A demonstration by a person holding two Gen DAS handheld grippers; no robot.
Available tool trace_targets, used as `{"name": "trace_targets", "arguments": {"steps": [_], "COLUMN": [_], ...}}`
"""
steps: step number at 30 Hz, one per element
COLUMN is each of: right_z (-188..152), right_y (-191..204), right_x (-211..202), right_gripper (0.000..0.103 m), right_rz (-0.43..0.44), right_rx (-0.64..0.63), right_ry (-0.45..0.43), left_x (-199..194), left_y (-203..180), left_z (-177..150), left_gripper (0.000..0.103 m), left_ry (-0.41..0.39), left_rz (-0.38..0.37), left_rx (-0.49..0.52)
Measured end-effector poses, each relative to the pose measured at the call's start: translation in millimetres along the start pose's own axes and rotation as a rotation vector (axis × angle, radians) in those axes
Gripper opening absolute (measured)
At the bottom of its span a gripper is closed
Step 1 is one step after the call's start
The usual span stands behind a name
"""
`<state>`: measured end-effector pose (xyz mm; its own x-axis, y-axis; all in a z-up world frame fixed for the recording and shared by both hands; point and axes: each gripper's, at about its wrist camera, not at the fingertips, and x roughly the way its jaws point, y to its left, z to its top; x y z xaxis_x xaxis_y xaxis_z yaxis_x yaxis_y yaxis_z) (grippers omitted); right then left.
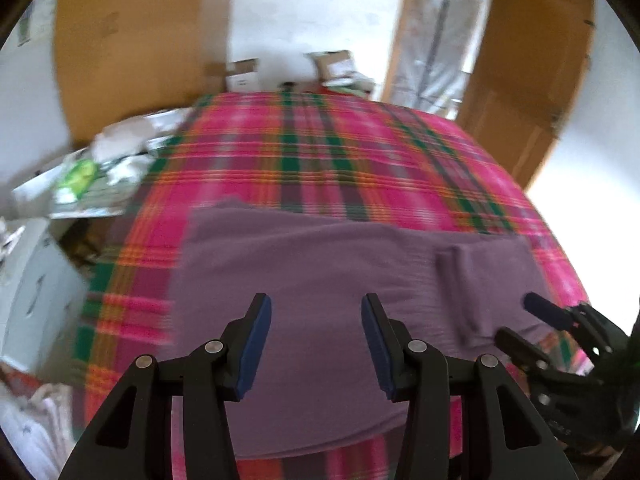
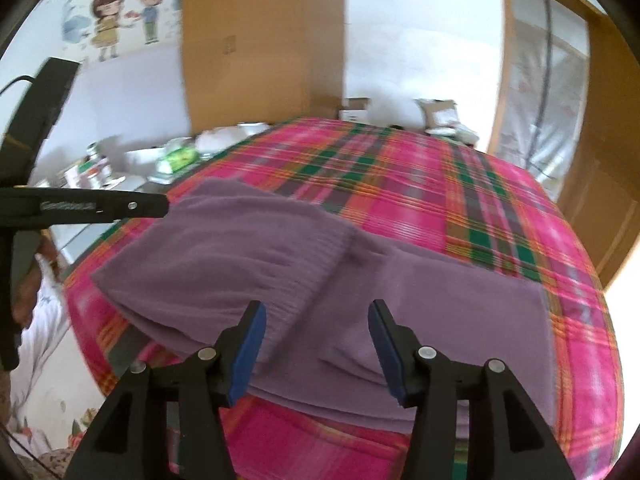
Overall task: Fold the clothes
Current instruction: 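Move the right gripper to the folded garment's edge and grasp it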
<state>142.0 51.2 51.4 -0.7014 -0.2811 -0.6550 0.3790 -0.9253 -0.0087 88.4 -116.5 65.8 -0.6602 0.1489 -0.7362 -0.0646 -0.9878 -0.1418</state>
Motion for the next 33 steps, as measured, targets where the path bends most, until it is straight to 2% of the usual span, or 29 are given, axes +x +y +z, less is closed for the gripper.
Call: {"name": "trace_targets", "arguments": {"steps": [4, 6, 9, 13, 15, 19, 23, 29, 32, 33], "right_z": [8, 12, 16, 13, 8, 2, 5, 3, 3, 3], "right_y": [25, 39, 61, 87, 97, 116, 130, 145, 152, 154], "right_x": [12, 21, 38, 56, 60, 58, 59, 66, 65, 65], "right_gripper": [0.054, 0.054, 0.054, 0.054, 0.054, 0.054, 0.054, 0.054, 0.054, 0.054], "right_rz": [0.083, 0.121, 0.160, 0.203, 0.232, 0.262, 0.305, 0.369, 0.375, 0.376], "right_rx": [-0.032, -0.054, -0.097, -0.155, -0.174, -0.247, -0.270, -0.288, -0.307, -0.313], "right_ry": [0.006, 0.015, 0.036, 0.072, 0.096, 0.105, 0.093, 0.102, 0.085, 0.079], "left_x": [1, 3, 5, 8, 10, 18, 11, 2, 6, 4], "left_y": [41, 57, 70, 84, 85, 90, 96, 103, 116, 118], "left_z": [-7, -13, -20, -29, -38, -50, -57, -63, -69, -70], "left_gripper": [0.049, 0.049, 0.049, 0.049, 0.049, 0.050, 0.060, 0.060, 0.060, 0.058], "left_ry": [0.019, 0.039, 0.054, 0.080, 0.099, 0.135, 0.130, 0.132, 0.165, 0.154], "left_rz": [0.067, 0.060, 0.107, 0.096, 0.117, 0.107, 0.108, 0.134, 0.196, 0.192], "left_rx": [-0.070, -0.104, -0.108, -0.145, -0.133, -0.123, -0.125, -0.108, -0.130, -0.132]}}
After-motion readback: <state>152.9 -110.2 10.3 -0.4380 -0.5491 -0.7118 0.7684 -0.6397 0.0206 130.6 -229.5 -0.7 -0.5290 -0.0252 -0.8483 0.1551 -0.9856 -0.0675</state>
